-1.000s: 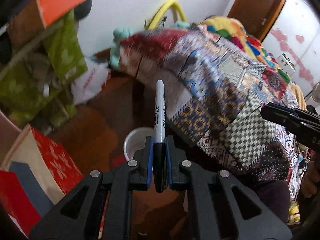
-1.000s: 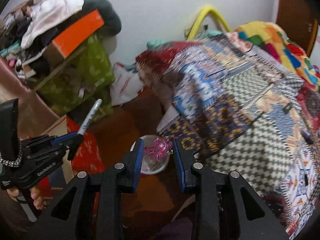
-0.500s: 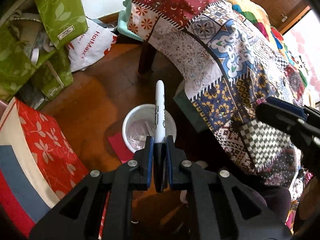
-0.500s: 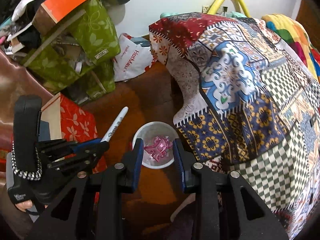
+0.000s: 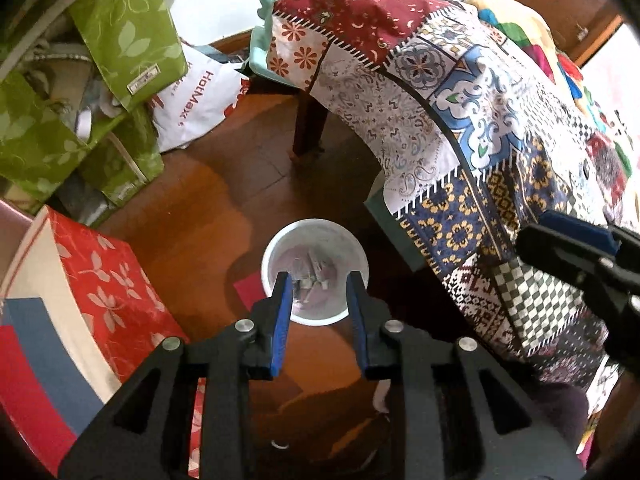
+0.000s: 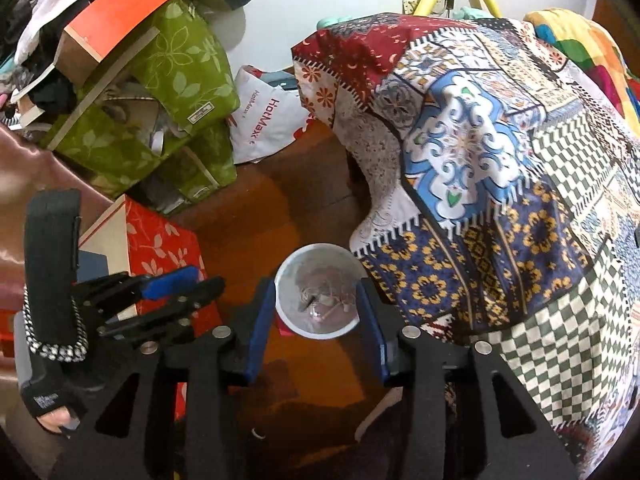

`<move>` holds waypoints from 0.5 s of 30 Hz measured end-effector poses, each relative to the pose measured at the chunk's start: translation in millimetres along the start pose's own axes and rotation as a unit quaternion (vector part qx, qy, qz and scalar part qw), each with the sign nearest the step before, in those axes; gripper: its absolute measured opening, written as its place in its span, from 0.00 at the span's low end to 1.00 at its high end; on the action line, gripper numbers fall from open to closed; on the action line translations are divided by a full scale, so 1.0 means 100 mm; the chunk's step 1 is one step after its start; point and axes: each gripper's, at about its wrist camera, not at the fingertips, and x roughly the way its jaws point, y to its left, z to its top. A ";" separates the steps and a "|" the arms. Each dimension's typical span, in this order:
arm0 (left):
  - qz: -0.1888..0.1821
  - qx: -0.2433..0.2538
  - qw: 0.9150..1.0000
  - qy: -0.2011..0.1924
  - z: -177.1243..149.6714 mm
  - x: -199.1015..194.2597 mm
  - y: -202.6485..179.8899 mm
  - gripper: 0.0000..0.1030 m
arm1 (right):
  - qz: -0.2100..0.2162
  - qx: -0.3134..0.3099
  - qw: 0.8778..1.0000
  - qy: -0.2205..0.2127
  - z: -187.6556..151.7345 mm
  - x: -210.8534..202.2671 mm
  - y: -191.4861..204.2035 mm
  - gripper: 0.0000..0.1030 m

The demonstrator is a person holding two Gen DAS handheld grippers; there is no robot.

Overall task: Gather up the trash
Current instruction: 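Open both grippers to drop the marker and hair clip into the bin, then move both grippers back over the remaining items on the bed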

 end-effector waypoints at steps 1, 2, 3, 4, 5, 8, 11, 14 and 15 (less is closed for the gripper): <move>0.002 0.005 1.000 -0.002 -0.01 -0.03 -0.02 0.26 | -0.002 0.000 1.000 -0.003 -0.02 -0.04 -0.03 0.37; 0.005 0.011 1.000 -0.005 -0.03 -0.07 -0.05 0.26 | -0.003 0.001 1.000 -0.007 -0.04 -0.08 -0.06 0.37; 0.010 0.019 1.000 -0.011 -0.05 -0.14 -0.10 0.26 | -0.004 0.002 1.000 -0.011 -0.09 -0.15 -0.09 0.37; 0.012 0.025 1.000 -0.015 -0.06 -0.19 -0.13 0.26 | -0.004 0.003 1.000 -0.015 -0.10 -0.19 -0.13 0.37; 0.013 0.033 0.999 -0.022 -0.08 -0.26 -0.19 0.26 | -0.005 0.005 1.000 -0.020 -0.15 -0.26 -0.17 0.37; 0.009 0.051 0.998 -0.041 -0.11 -0.47 -0.35 0.26 | -0.012 0.008 0.999 -0.041 -0.26 -0.49 -0.31 0.37; 0.007 0.066 0.996 -0.062 -0.13 -0.67 -0.55 0.26 | -0.023 0.012 0.997 -0.067 -0.40 -0.75 -0.45 0.37; -0.001 0.085 0.993 -0.086 -0.17 -0.90 -0.81 0.26 | -0.021 0.023 0.995 -0.090 -0.59 -1.05 -0.64 0.37; -0.006 0.092 0.991 -0.093 -0.19 -0.97 -0.92 0.26 | -0.025 0.027 0.994 -0.099 -0.67 -1.16 -0.71 0.37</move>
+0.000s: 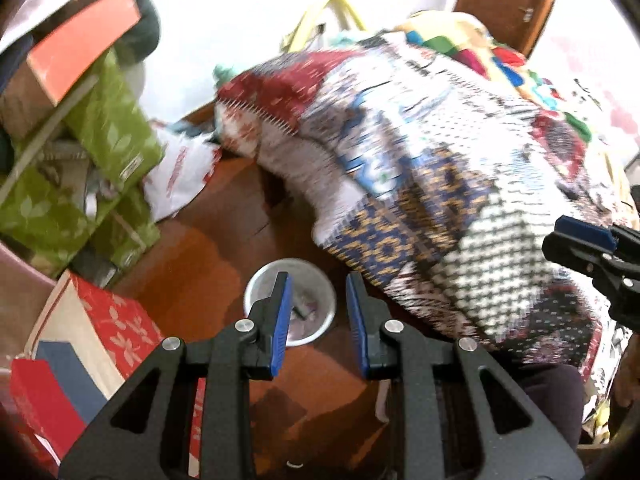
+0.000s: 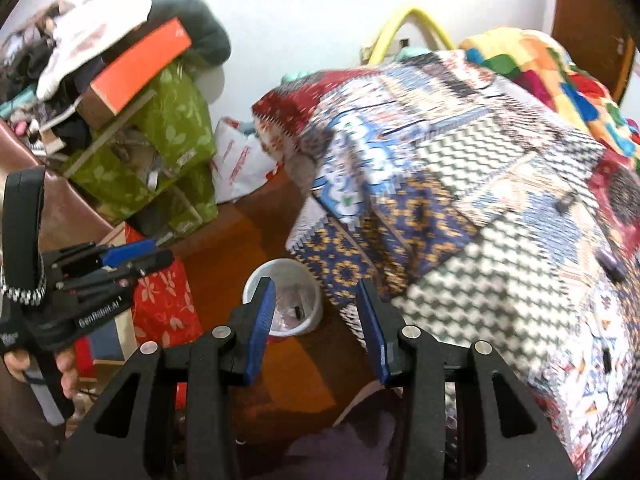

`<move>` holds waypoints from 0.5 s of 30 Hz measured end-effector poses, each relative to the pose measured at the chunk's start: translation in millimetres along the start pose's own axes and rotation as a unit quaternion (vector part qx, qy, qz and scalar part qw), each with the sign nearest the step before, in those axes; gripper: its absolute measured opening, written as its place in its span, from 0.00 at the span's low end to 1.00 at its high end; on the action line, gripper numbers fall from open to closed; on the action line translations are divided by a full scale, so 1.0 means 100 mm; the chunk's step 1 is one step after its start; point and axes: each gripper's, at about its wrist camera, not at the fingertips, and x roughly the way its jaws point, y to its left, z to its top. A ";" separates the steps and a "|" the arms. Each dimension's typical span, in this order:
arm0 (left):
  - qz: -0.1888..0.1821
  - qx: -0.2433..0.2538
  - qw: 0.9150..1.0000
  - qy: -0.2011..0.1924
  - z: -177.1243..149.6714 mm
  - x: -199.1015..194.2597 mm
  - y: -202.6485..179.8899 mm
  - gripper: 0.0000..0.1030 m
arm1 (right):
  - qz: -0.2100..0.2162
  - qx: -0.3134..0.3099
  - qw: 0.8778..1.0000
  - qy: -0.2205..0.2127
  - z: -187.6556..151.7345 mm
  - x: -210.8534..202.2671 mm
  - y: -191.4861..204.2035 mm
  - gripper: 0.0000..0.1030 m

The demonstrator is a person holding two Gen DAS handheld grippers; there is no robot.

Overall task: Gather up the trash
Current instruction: 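Move both grippers back over the remaining items on the bed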

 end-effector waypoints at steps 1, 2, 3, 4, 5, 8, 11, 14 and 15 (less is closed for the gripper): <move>-0.004 0.008 1.000 -0.007 0.01 -0.06 -0.10 0.26 | -0.004 0.002 1.000 -0.007 -0.04 -0.09 -0.06 0.37; -0.008 0.016 1.000 -0.013 0.03 -0.12 -0.20 0.26 | -0.009 0.004 1.000 -0.014 -0.09 -0.19 -0.13 0.37; -0.013 0.024 0.999 -0.019 0.03 -0.17 -0.31 0.26 | -0.015 0.009 1.000 -0.024 -0.15 -0.31 -0.22 0.37; -0.018 0.031 0.999 -0.023 0.05 -0.21 -0.41 0.27 | -0.019 0.012 0.999 -0.031 -0.19 -0.40 -0.29 0.37; -0.023 0.038 0.999 -0.028 0.06 -0.26 -0.52 0.28 | -0.024 0.017 0.999 -0.038 -0.24 -0.49 -0.38 0.37; -0.043 0.058 0.997 -0.040 0.10 -0.35 -0.89 0.33 | -0.042 0.030 0.997 -0.052 -0.39 -0.71 -0.63 0.37; -0.056 0.081 0.994 -0.047 0.13 -0.40 -1.28 0.34 | -0.070 0.040 0.995 -0.063 -0.51 -0.88 -0.90 0.37; -0.071 0.098 0.992 -0.045 0.17 -0.38 -1.61 0.36 | -0.099 0.051 0.992 -0.067 -0.65 -1.01 -1.20 0.37; -0.076 0.105 0.991 -0.043 0.18 -0.36 -1.72 0.37 | -0.109 0.057 0.990 -0.068 -0.70 -1.05 -1.34 0.37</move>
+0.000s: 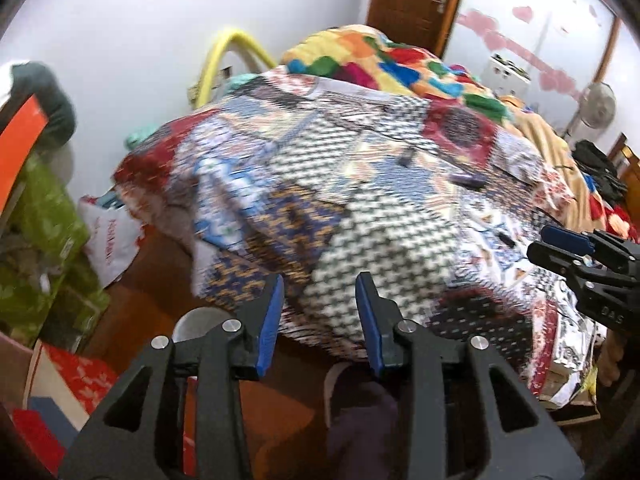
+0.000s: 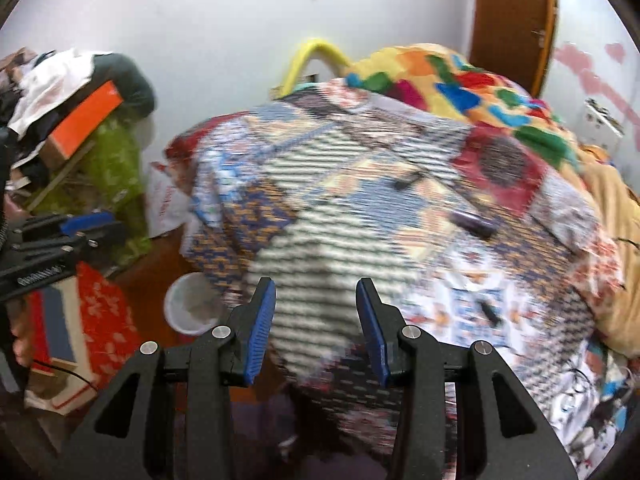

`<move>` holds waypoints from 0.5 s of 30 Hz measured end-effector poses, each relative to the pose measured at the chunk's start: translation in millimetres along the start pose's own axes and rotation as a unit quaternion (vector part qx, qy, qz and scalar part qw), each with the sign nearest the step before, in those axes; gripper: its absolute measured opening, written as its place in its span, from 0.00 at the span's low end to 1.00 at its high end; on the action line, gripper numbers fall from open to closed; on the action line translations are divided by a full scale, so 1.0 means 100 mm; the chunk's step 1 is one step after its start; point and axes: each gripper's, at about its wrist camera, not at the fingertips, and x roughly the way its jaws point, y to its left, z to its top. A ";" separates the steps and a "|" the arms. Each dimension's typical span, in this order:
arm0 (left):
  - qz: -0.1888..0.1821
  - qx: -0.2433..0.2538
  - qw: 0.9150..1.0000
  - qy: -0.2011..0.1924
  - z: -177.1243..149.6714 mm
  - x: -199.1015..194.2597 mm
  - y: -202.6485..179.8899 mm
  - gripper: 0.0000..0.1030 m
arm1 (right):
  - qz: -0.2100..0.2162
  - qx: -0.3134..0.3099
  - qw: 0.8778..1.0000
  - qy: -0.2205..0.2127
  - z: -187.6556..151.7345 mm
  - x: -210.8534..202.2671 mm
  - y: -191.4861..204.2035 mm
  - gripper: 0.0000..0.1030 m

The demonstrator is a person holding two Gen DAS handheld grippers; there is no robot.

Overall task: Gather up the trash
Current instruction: 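Move both grippers back over the remaining items on the bed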

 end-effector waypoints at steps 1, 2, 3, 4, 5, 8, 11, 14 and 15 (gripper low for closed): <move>-0.004 0.005 1.000 0.002 0.03 0.04 -0.09 0.37 | -0.005 0.005 1.000 0.000 -0.03 0.00 -0.10 0.37; -0.007 0.012 1.000 0.004 0.05 0.08 -0.18 0.38 | -0.014 0.013 1.000 0.002 -0.07 0.00 -0.24 0.37; -0.011 0.021 1.000 0.007 0.09 0.14 -0.30 0.38 | -0.025 0.022 0.999 0.004 -0.10 0.02 -0.39 0.37; -0.014 0.028 0.999 0.009 0.11 0.18 -0.37 0.38 | -0.031 0.029 0.999 0.006 -0.15 0.00 -0.49 0.37; -0.017 0.033 0.999 0.011 0.13 0.23 -0.45 0.38 | -0.039 0.040 0.998 0.011 -0.19 0.02 -0.64 0.37; -0.028 0.049 0.998 0.023 0.21 0.44 -0.67 0.38 | -0.060 0.072 0.995 0.024 -0.28 0.11 -1.01 0.37; -0.030 0.061 0.997 0.033 0.29 0.66 -0.86 0.38 | -0.074 0.091 0.992 0.040 -0.35 0.21 -1.32 0.37; -0.037 0.065 0.996 0.041 0.32 0.87 -0.97 0.38 | -0.082 0.103 0.990 0.058 -0.43 0.35 -1.57 0.37; -0.039 0.066 0.996 0.044 0.33 0.92 -0.99 0.38 | -0.082 0.106 0.989 0.064 -0.45 0.41 -1.64 0.37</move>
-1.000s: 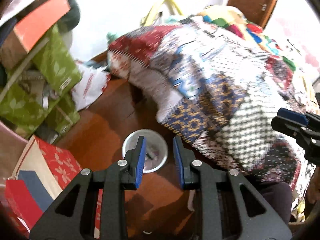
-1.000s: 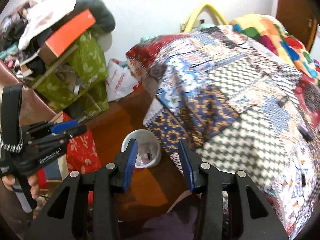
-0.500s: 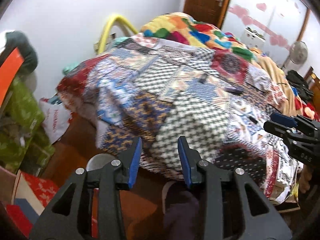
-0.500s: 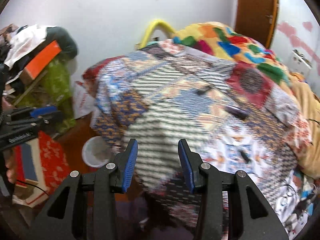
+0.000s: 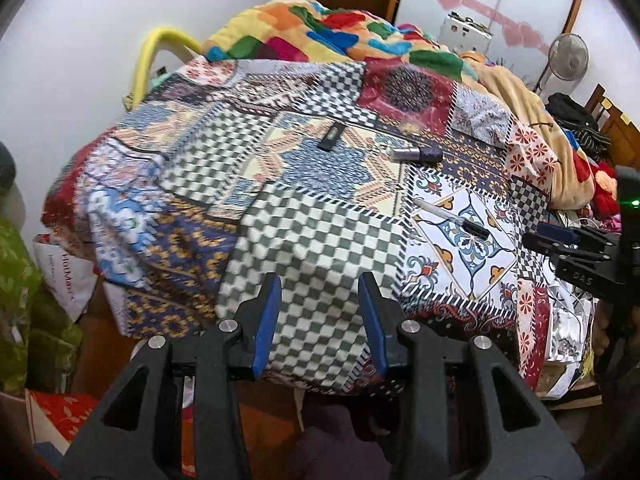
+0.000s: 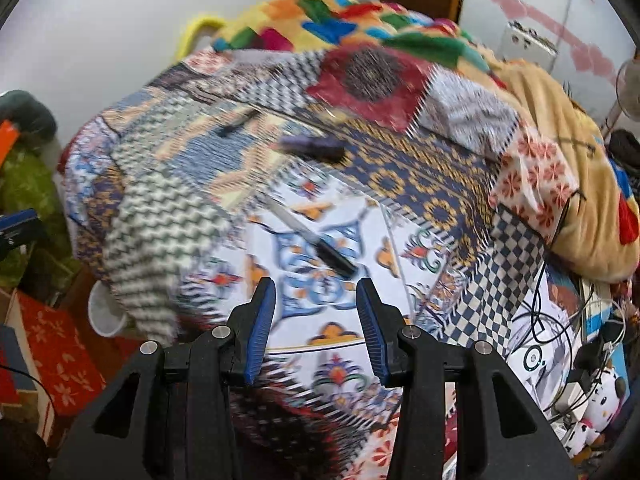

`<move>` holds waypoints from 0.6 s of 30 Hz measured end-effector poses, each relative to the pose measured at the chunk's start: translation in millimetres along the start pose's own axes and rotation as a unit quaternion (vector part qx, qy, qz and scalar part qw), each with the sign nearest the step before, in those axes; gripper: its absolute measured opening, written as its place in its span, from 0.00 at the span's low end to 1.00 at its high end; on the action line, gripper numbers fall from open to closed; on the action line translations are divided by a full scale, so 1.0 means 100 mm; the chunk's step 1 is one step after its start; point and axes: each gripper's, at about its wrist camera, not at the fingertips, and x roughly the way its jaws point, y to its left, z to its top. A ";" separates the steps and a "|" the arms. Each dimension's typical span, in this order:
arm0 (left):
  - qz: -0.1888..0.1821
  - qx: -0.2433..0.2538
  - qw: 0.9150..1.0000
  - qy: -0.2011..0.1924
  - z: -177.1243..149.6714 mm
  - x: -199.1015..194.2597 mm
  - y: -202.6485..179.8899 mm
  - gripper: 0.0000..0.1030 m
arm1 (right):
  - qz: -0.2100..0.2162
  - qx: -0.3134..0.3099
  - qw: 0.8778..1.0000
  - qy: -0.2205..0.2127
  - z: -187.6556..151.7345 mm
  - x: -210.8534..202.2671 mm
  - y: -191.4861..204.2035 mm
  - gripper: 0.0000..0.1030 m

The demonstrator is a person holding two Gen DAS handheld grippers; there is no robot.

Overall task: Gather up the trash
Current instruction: 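Move both grippers back over the remaining items on the bed, then grasp the purple tube with the left gripper while the right gripper grasps the clear pen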

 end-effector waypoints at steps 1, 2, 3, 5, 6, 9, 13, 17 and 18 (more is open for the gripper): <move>-0.002 0.002 1.000 0.005 0.02 0.09 -0.02 0.38 | -0.001 0.000 1.000 0.008 0.00 0.10 -0.06 0.37; -0.003 0.004 1.000 0.010 0.04 0.18 -0.04 0.38 | -0.002 -0.001 1.000 0.013 0.00 0.15 -0.09 0.37; -0.004 0.005 1.000 0.013 0.06 0.23 -0.07 0.38 | -0.002 -0.002 1.000 0.018 0.02 0.24 -0.11 0.37; -0.004 0.008 1.000 0.023 0.10 0.40 -0.10 0.38 | 0.000 -0.007 1.000 0.023 0.06 0.35 -0.14 0.37; -0.003 0.009 1.000 0.026 0.12 0.43 -0.11 0.38 | -0.005 -0.011 1.000 0.022 0.08 0.41 -0.15 0.37; 0.000 0.013 0.999 0.035 0.18 0.62 -0.14 0.38 | -0.004 -0.028 0.999 0.026 0.16 0.58 -0.17 0.37; 0.000 0.017 0.999 0.041 0.25 0.79 -0.15 0.38 | 0.013 -0.063 0.997 0.038 0.22 0.75 -0.13 0.37; -0.001 0.027 0.999 0.046 0.35 0.93 -0.19 0.38 | 0.023 -0.096 0.994 0.044 0.25 0.88 -0.04 0.37; -0.001 0.032 0.998 0.046 0.38 0.96 -0.22 0.38 | 0.017 -0.104 0.993 0.044 0.25 0.91 -0.02 0.37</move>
